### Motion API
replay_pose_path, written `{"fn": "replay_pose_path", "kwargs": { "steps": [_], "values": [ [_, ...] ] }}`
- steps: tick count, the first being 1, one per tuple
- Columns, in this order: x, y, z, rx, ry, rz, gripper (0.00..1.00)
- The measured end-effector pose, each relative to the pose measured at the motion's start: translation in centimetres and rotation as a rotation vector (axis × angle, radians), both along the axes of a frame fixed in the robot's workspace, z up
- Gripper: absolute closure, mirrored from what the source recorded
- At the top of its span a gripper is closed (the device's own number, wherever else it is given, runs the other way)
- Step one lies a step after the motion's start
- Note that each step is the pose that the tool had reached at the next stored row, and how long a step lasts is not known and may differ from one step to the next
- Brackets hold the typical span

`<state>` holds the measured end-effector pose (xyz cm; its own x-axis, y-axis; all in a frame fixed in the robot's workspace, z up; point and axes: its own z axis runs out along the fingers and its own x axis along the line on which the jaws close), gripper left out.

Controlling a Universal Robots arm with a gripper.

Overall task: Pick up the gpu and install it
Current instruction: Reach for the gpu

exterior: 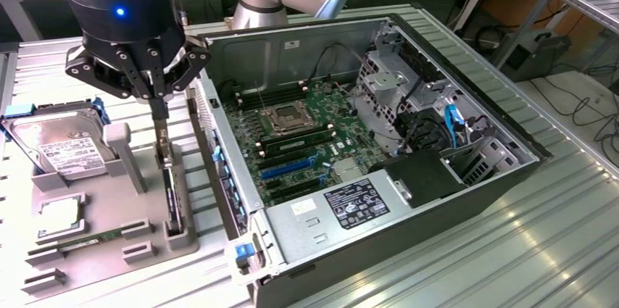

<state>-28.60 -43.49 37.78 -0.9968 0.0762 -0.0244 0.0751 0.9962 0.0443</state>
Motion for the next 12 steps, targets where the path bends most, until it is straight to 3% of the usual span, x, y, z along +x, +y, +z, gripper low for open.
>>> {"fn": "replay_pose_path", "kwargs": {
  "steps": [12],
  "values": [
    [0.00, -0.27, -0.08, 0.0000, -0.0001, 0.000, 0.89]
  ]
}}
